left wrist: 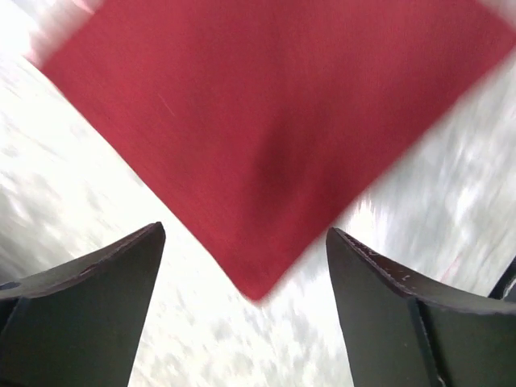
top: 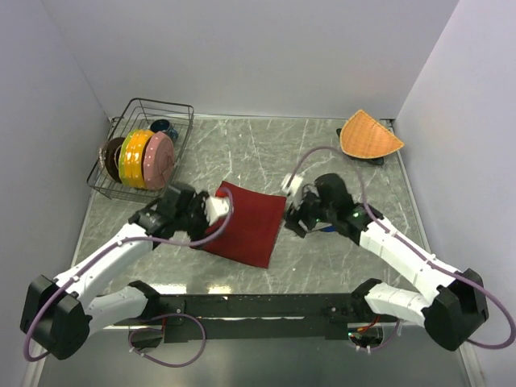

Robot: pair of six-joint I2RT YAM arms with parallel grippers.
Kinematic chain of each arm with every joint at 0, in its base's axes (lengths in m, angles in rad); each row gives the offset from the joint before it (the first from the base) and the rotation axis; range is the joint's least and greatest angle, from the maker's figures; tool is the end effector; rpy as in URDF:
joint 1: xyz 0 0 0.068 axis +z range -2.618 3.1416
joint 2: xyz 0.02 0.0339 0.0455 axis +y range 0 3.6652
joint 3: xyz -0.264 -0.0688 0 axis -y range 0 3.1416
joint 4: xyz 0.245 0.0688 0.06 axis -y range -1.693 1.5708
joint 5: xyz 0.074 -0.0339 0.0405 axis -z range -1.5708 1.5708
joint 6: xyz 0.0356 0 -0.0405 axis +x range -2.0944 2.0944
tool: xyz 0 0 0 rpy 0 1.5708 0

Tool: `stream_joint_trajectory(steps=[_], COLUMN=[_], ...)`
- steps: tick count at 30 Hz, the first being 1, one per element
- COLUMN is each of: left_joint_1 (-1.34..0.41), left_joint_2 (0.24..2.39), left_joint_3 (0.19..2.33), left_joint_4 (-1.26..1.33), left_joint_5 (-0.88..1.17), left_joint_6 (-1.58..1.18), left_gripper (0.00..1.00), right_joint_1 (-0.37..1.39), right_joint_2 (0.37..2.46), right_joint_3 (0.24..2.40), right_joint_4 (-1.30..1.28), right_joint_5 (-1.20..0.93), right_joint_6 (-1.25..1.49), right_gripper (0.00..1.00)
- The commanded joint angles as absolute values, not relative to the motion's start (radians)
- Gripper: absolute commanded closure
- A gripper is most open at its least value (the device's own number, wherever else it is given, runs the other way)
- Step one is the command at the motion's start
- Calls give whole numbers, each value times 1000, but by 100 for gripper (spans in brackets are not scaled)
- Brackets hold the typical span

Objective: Fold the napkin into a case and place the utensils inside
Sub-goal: Turn over the upper triangle folded napkin at the center of the board, then smooth out the lower triangle-folded napkin at the center of the board.

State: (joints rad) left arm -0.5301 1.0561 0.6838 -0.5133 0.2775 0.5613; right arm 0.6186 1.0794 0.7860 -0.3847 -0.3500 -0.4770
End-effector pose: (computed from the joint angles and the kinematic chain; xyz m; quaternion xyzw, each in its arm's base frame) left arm 0.1750 -0.1139 0.2263 0.5239 0.7732 -0.1251 0.3347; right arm 0.1811 0.1439 0.2654 -0.5268 0.7191 0.1867 0.4129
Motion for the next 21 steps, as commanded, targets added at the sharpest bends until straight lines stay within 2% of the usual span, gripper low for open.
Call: stream_joint_trajectory(steps=[1,5,11,15,21], left_joint_1=[-528,-557,-565,-514,-479], left_joint_2=[1113,1317,1546,1634,1726], left_joint_3=[881,1032,1166,1206,1285], left_joint_4=[-410,-347,-328,-310,-336], left_joint_5=[400,369,250,253,261], left_joint_6=[315,140,-32,-75,-48], left_gripper=[13,21,23,31,31], right_joint_1=[458,371,250,225,224], right_joint_2=[1103,1227,1408,1486,1617], right_joint_3=[819,838,813,810,824], right_joint_4=[-370,-339,-235,-134,-32], right_joint_5=[-411,-439,-597,-632,-649], right_joint_6=[-86,108,294,377,479], right_gripper=[26,38,60,66,71])
